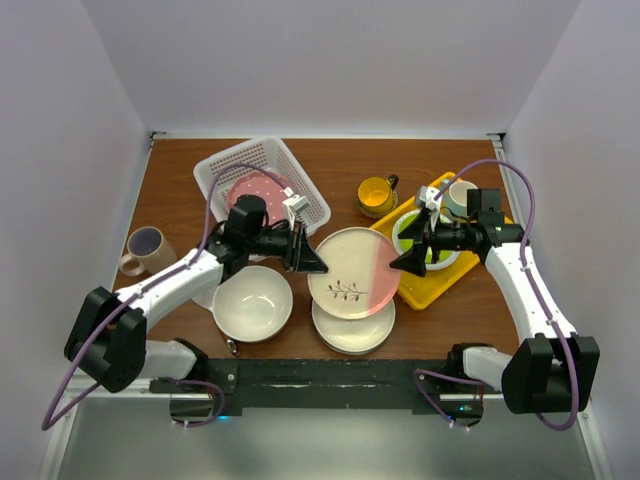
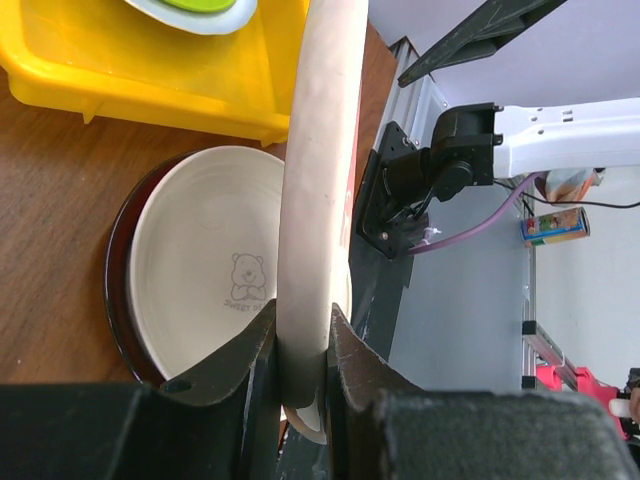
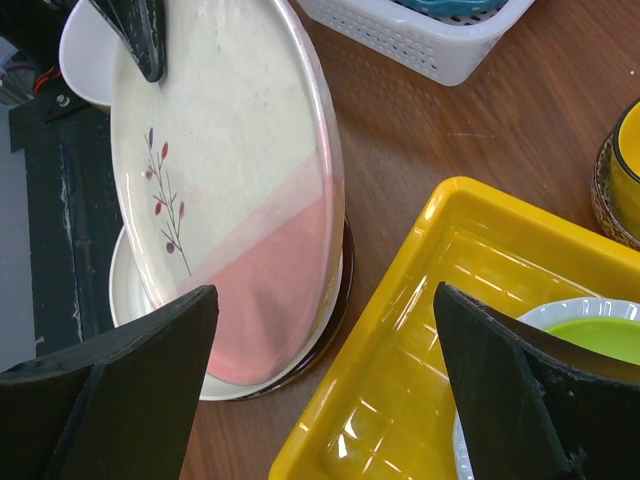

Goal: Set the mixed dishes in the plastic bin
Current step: Pick up the plate at the center of the board, then place the plate in the plastic bin.

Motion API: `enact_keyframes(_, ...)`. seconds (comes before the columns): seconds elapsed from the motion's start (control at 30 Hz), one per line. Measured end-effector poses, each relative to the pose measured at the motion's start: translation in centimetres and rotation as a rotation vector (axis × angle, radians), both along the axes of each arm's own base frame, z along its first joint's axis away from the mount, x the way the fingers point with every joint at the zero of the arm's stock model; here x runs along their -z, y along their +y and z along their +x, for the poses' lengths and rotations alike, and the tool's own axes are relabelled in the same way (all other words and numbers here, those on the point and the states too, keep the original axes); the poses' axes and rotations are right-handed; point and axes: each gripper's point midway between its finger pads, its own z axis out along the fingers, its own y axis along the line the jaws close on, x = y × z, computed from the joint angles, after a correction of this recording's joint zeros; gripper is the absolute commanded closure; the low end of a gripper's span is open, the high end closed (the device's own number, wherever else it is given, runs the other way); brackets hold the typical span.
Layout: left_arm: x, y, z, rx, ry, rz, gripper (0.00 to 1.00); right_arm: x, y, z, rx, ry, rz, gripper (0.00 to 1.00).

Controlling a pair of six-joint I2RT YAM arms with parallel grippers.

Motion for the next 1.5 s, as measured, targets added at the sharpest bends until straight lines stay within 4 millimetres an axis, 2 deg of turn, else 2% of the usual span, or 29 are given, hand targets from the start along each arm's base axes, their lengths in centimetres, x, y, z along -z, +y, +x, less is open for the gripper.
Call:
enact_keyframes(0.2,-1.1,2.0,1.3,-0.064,0.000,-0.012,1.00,0.0,-0.2,0.1,0.007,-0.001,0.000,0.05)
enact_keyframes(0.63,-5.3,6.6,6.2,-0.266,-0.008,-0.102,1.00,-0.5,-0.2,0.0,0.010,-0.021,0.000,0.04)
enact_keyframes(0.97,-10.3,11.4,12.0,-0.595,-0.025,-0.254,1.00,-0.5,-0.3,0.0,0.011,-0.021,-0.001,0.04)
enact_keyframes(1.13,-10.0,14.2,14.4,-0.780,0.028,-0.285,1.00,-0.7,-0.3,-0.1,0.011,-0.032,-0.001,0.04)
enact_keyframes(1.5,-6.0,19.8,17.5,-1.180,0.157,-0.233,1.00,-0.9,-0.3,-0.1,0.012,-0.039,-0.001,0.04)
